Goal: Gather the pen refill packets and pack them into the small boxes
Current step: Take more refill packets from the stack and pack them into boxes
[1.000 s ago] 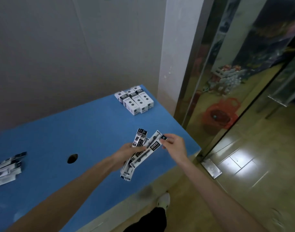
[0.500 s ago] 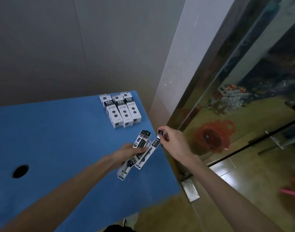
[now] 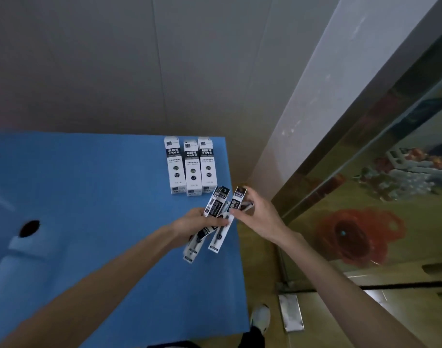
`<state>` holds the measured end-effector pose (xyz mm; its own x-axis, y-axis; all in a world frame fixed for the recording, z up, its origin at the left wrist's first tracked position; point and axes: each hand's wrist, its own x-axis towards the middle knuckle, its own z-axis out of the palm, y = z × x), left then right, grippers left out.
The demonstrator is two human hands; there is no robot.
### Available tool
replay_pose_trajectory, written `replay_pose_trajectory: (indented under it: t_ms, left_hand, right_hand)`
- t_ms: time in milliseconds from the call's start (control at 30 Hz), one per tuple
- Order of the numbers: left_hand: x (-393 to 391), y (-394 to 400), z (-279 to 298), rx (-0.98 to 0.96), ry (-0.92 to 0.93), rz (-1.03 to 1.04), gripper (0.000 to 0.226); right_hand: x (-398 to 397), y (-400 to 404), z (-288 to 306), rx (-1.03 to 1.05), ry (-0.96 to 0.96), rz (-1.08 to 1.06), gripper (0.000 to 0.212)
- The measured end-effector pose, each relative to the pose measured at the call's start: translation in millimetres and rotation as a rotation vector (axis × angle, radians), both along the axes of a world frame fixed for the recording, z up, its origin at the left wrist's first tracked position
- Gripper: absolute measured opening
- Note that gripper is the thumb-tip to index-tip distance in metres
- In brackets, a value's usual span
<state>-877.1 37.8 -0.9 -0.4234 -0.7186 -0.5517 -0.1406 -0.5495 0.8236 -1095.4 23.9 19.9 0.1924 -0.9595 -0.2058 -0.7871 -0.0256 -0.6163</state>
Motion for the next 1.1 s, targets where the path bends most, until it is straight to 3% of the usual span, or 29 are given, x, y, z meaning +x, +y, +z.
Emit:
replay_pose_trajectory:
  t_ms: [100,233,467,667,800,933,1100]
  left_hand:
    - [-24,0,-1,0.004,-0.026,0.034,0.029]
    - [-59,0,0,0.048,-0.064,0.145,0.026]
    - [-99,-10,16,0.022,-0.264,0.257,0.032]
    - [-98,-9,24,-0.014,-0.341,0.575,0.028]
    - [-88,-11,23,-0.042,-0.382,0.685,0.022]
    - [-77,-21,14,-0.085,-0.440,0.844,0.026]
    - [-60,-54,14,-0.209,-0.511,0.811,0.023]
  right_hand:
    - [-24,-15,-6,0.004,0.013,0.086,0.085]
    - [-53,-34,-8,0.161,-0.176,0.152,0.071]
    - [-87,-65,-9,0.118,-0.306,0.230,0.007]
    - [-68,-84,-8,0.227,-0.412,0.359,0.033]
    - [-37,-98,-16,0.191,-0.373,0.456,0.035]
    - [-9,-113,-19,0.228,-0.411,0.440,0.024]
    - [6,-146,-13,0.254,-0.393,0.383,0.038]
